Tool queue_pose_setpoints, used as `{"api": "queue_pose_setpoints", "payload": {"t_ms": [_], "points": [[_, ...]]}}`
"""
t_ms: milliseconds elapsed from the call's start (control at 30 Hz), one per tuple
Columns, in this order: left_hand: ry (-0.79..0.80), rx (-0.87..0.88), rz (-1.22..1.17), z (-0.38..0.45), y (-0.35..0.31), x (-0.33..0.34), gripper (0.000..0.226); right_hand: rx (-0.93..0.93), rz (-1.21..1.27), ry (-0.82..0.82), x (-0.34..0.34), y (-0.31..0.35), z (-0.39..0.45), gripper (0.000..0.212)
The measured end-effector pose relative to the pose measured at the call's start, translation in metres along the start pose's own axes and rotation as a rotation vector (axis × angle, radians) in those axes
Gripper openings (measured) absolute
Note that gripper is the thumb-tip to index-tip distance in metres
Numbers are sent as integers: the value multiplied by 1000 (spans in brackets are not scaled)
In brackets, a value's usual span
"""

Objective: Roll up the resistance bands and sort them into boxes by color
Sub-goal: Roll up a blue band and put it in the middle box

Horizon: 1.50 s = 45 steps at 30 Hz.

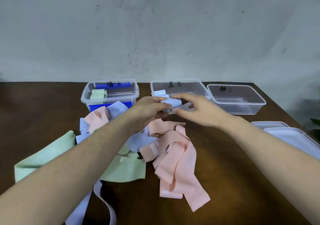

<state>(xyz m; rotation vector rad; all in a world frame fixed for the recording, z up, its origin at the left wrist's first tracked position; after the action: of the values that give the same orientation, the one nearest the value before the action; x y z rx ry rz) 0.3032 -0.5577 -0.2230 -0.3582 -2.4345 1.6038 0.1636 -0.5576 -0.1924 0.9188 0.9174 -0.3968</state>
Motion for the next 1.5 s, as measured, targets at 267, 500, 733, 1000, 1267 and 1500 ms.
{"api": "queue_pose_setpoints", "payload": {"t_ms": [267, 500, 733, 1000, 1267, 1500], "points": [[-182, 213, 399, 48, -58, -30, 51, 21, 215, 68, -22, -39, 70, 24], [-244, 255, 543, 83, -67, -41, 44, 99, 264, 244, -14, -71, 104, 18], [-301, 140, 886, 107, -66, -45, 35, 56, 36, 362, 11, -91, 118, 17], [-201, 33, 1383, 131, -58, -35, 34, -39, -82, 483, 45, -96, 131, 19], [-123, -16, 1540, 142, -43, -41, 36, -73, -193, 529, 59, -107, 132, 27], [-123, -20, 1554, 145, -42, -38, 38, -144, -339, 560, 64, -101, 138, 25]]}}
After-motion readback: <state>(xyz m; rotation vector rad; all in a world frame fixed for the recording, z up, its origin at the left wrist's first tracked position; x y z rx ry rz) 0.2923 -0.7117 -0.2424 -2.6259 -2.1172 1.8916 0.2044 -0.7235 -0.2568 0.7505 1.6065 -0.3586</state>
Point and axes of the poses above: each hand's wrist, its own z-axis towards the middle knuckle, its own x-axis out of the palm, y = z × x, the point moved 9 cm from there along z, towards the middle knuckle, and after that the axes turned 12 degrees about -x, right-handed, at the moved point
